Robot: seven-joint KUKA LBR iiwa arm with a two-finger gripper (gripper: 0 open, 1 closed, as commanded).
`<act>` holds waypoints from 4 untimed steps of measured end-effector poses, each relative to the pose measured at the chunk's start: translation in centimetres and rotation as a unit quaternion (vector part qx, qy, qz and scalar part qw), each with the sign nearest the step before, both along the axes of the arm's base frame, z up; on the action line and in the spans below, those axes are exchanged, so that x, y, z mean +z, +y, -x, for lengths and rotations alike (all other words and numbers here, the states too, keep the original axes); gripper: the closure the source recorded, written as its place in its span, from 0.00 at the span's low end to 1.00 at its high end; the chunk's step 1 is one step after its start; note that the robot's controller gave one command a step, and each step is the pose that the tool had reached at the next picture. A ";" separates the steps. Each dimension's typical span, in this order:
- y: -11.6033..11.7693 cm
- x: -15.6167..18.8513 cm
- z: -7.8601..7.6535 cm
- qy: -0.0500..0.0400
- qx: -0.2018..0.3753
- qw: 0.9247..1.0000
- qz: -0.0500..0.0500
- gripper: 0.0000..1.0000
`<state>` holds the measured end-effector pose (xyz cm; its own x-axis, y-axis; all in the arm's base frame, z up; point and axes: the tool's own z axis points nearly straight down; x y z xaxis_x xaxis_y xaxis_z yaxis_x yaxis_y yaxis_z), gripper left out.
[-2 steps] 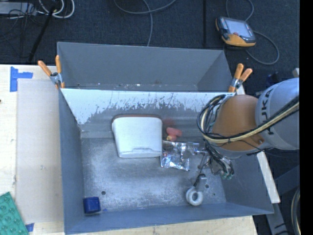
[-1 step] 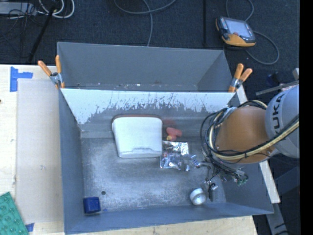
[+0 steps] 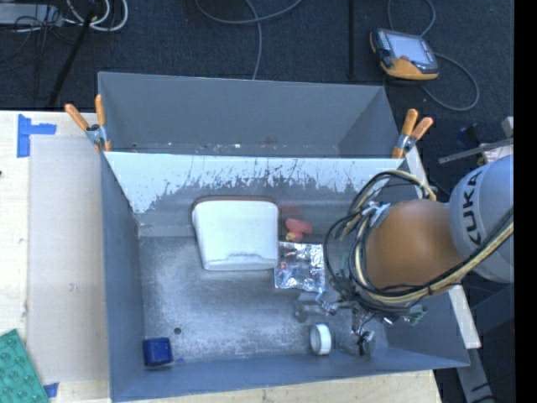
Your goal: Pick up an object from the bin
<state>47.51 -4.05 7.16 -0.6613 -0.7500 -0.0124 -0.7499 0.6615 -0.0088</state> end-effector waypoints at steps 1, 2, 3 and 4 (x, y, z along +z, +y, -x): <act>4.3 -0.2 -0.8 0.007 0.236 0.972 0.002 0.00; 4.2 -0.2 -0.8 0.007 0.233 0.972 0.002 1.00; 5.0 11.3 -0.7 0.004 0.229 0.973 0.003 1.00; 5.4 18.5 -2.4 0.003 0.227 0.974 0.003 1.00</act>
Offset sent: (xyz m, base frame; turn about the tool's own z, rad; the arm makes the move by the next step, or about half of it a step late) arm 0.0078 0.0414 -0.0016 -0.4771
